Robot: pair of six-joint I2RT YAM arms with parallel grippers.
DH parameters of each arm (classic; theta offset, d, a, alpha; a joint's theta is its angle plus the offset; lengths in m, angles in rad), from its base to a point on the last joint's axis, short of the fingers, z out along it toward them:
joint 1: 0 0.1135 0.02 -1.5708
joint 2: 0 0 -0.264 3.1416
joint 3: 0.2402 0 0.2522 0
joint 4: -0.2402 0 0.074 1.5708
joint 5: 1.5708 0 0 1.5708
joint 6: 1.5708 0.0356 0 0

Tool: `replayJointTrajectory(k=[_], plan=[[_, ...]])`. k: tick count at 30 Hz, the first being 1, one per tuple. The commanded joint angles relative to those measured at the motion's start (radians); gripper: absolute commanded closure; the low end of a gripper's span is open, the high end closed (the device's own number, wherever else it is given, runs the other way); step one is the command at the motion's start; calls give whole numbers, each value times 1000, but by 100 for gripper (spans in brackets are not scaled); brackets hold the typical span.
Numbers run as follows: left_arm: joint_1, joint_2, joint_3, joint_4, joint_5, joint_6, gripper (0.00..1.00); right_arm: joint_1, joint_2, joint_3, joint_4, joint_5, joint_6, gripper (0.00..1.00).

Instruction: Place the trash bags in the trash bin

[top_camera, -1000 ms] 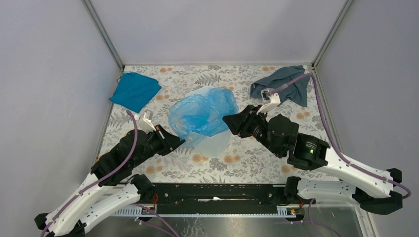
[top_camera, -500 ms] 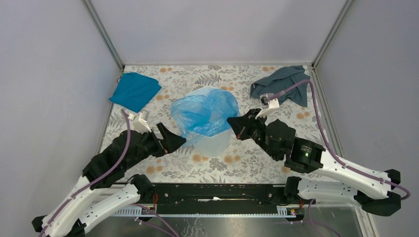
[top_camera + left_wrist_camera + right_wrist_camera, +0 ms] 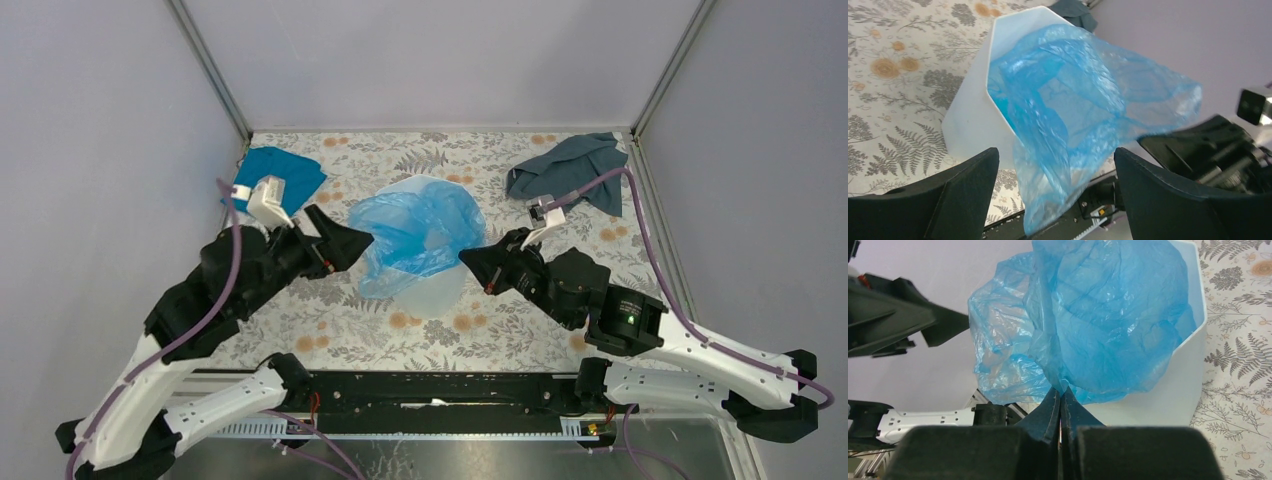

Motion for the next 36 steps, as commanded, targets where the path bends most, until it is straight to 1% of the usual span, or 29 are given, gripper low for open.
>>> replayJointTrajectory(k=[1, 3, 4, 7, 9, 10, 12, 14, 16, 18, 22, 25, 29, 32, 34, 35, 36], plan=[[0, 87, 53, 9, -122, 9, 14, 5, -13, 3, 28, -31, -18, 100], [0, 110, 47, 12, -127, 12, 19, 4, -22, 2, 20, -26, -21, 100], [0, 119, 40, 12, -128, 13, 25, 5, -26, 3, 16, -24, -28, 100], [0, 133, 15, 14, -143, 18, 52, 5, -31, 7, -13, -15, -53, 100], [0, 130, -6, 13, -180, 23, 66, 5, -35, 18, -67, -1, -78, 100], [-1, 125, -19, 8, -196, 21, 71, 5, -38, 21, -101, 8, -91, 100], [0, 115, -53, 5, -200, 13, 75, 4, -52, 12, -178, 23, -104, 100], [0, 98, -88, 25, -174, 17, 80, 5, -72, -8, -227, 12, -105, 100], [0, 76, -121, 32, -154, 15, 83, 5, -90, -35, -256, -27, -96, 100], [0, 55, -150, 6, -165, 1, 85, 5, -111, -65, -267, -57, -79, 100], [0, 22, -197, -44, -191, -25, 86, 5, -138, -127, -253, -51, -57, 100], [0, 30, -210, -25, -210, -14, 86, 5, -130, -176, -200, 45, -116, 100], [0, 81, -214, 38, -286, 37, 85, 5, -46, -171, -164, 315, -211, 100], [0, 141, -199, 35, -354, 60, 85, 4, 18, -164, -113, 420, -310, 100], [0, 161, -192, 34, -366, 74, 84, 3, 47, -150, -145, 456, -335, 99], [0, 165, -191, 33, -365, 78, 82, 3, 50, -140, -178, 457, -331, 94], [1, 167, -191, 28, -366, 80, 80, 3, 44, -134, -210, 455, -319, 86]])
